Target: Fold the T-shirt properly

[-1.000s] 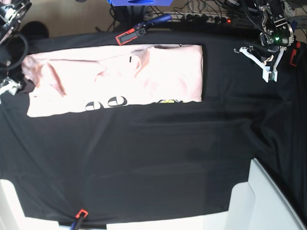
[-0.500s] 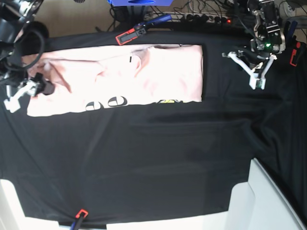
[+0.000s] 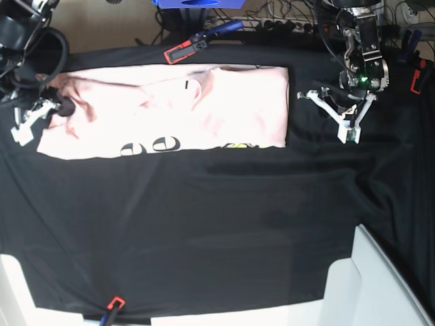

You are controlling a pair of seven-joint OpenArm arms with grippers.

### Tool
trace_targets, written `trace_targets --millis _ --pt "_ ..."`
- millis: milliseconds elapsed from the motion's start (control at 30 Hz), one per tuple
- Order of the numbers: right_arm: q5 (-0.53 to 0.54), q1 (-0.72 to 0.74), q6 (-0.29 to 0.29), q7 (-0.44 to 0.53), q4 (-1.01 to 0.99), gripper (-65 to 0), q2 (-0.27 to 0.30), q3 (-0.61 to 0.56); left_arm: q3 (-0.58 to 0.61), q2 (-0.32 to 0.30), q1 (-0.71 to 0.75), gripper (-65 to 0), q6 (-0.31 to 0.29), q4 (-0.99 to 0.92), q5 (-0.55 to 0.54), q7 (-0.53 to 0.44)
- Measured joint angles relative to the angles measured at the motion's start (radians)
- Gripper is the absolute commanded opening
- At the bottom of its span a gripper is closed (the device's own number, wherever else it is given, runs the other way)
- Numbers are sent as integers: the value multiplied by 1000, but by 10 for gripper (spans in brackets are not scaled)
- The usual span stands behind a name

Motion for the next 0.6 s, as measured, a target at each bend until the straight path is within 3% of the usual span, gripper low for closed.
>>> trace_targets --millis 233,600 --pt "-5 -2 8 -31 -8 -647 55 -11 111 -11 -14 -650 34 -14 19 -30" --pt "-45 12 -3 -21 -13 -647 154 -12 128 61 -57 -650 25 -47 1 -56"
